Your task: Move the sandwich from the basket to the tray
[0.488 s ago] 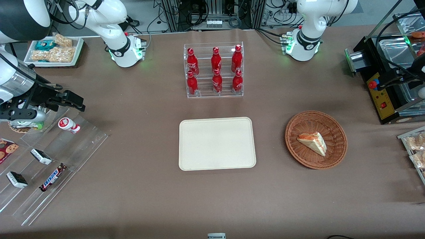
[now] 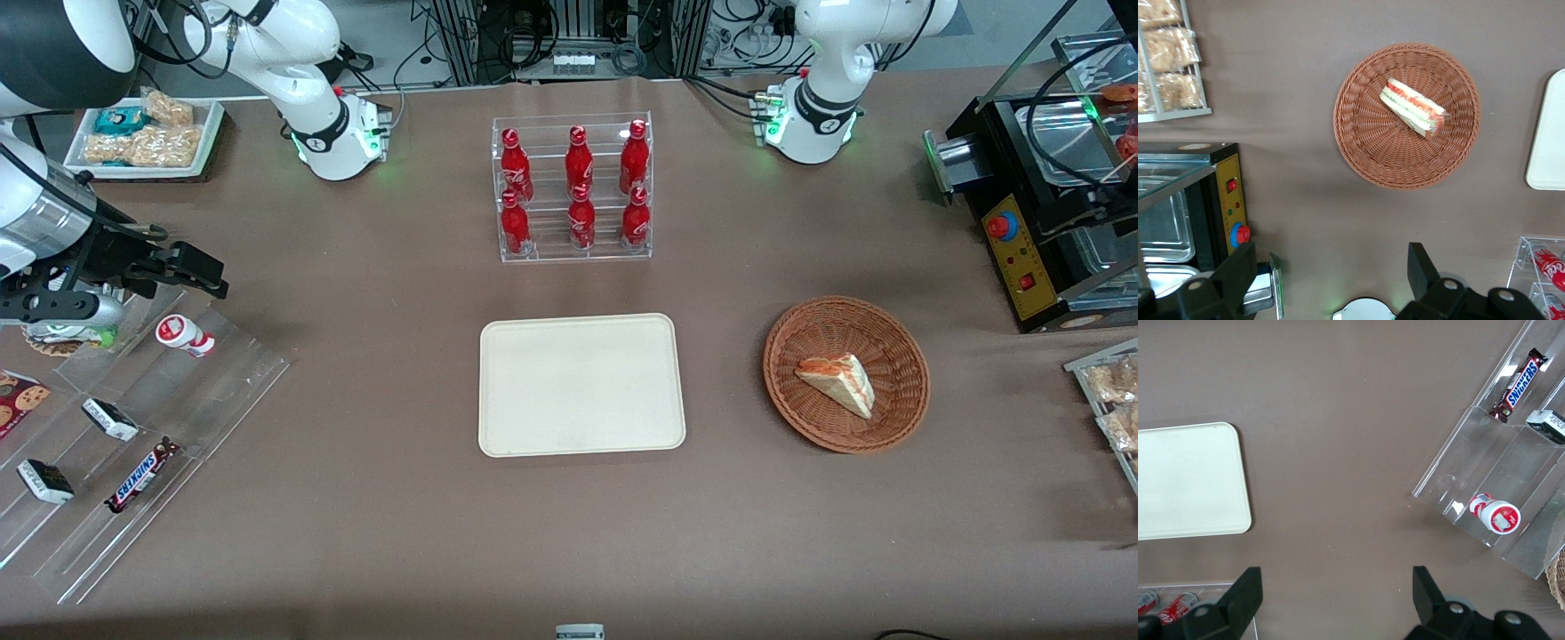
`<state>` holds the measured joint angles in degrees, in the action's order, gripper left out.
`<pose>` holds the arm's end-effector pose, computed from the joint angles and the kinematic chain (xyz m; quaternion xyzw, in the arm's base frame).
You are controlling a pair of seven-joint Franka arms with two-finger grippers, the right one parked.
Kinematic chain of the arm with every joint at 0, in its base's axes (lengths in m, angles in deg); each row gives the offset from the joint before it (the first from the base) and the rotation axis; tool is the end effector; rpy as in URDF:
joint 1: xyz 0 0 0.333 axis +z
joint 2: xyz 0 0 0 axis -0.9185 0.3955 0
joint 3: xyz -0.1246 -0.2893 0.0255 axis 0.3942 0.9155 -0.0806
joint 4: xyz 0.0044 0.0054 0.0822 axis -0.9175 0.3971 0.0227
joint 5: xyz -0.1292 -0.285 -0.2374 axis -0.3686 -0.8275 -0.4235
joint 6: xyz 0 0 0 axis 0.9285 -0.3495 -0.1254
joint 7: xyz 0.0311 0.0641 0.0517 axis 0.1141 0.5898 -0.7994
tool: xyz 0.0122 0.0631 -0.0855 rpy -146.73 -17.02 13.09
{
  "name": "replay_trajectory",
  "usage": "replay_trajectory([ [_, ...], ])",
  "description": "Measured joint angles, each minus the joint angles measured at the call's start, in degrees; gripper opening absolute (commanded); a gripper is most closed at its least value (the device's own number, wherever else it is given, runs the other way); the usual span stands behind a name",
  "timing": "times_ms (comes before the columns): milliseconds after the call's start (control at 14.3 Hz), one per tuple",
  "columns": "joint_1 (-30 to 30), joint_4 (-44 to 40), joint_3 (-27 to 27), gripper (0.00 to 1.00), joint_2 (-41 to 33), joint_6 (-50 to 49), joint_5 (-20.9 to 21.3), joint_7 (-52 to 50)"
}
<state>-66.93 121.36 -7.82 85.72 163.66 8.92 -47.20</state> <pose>0.5410 0.0643 0.6003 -0.9969 -0.0415 0.0650 0.0168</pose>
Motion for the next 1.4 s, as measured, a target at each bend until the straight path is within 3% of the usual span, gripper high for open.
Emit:
replay_trajectory([
  [349, -2.34, 15.18, 0.95, 1.0, 5.48, 22.01, -0.04, -13.4],
  [628, -8.13, 27.88, 1.61, 1.0, 6.25, 40.43, -0.06, -38.29],
  [977, -9.48, 30.58, 1.69, 1.0, 10.19, 53.2, -0.06, -59.6],
  [1395, -9.9, 30.51, 1.66, 1.0, 14.48, 53.25, -0.06, -62.09],
])
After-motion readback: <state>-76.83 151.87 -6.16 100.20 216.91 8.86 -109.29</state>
